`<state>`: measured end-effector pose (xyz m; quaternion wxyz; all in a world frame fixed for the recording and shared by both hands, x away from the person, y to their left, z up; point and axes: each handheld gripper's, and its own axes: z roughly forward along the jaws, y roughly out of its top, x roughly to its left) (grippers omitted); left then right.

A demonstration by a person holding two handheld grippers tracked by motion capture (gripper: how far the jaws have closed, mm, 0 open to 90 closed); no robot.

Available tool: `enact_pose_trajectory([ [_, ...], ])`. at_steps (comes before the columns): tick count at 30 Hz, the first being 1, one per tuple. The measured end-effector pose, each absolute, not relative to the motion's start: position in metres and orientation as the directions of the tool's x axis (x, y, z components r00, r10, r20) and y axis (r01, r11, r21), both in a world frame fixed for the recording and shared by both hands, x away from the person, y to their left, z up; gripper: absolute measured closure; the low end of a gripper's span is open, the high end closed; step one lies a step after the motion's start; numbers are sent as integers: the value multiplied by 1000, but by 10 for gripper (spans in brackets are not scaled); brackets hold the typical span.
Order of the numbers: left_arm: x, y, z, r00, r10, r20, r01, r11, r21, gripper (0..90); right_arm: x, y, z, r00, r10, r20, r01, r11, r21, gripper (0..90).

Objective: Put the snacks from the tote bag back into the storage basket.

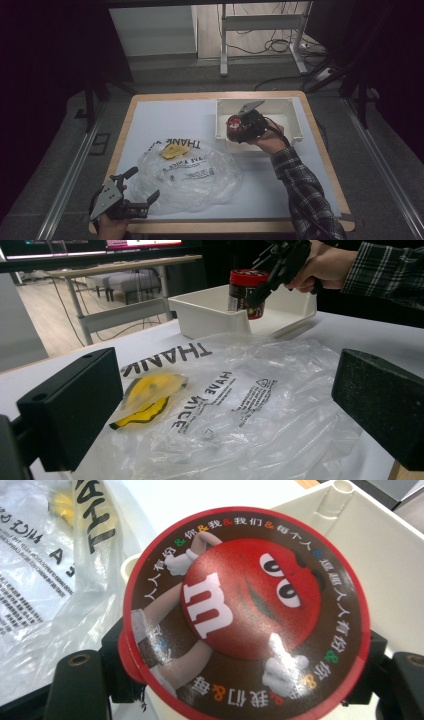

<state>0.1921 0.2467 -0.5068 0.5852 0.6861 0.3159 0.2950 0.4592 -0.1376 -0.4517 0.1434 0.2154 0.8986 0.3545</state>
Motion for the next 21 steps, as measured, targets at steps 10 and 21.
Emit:
enact_pose_trajectory([
  [10,192,247,-507,629,777,36,88,-117,989,0,470,-131,-456,-866,491,-98,291,653,699,259],
  [21,192,247,-507,631,775,33,90,-115,989,0,482,-126,-465,-863,496,-95,297,651,699,259],
])
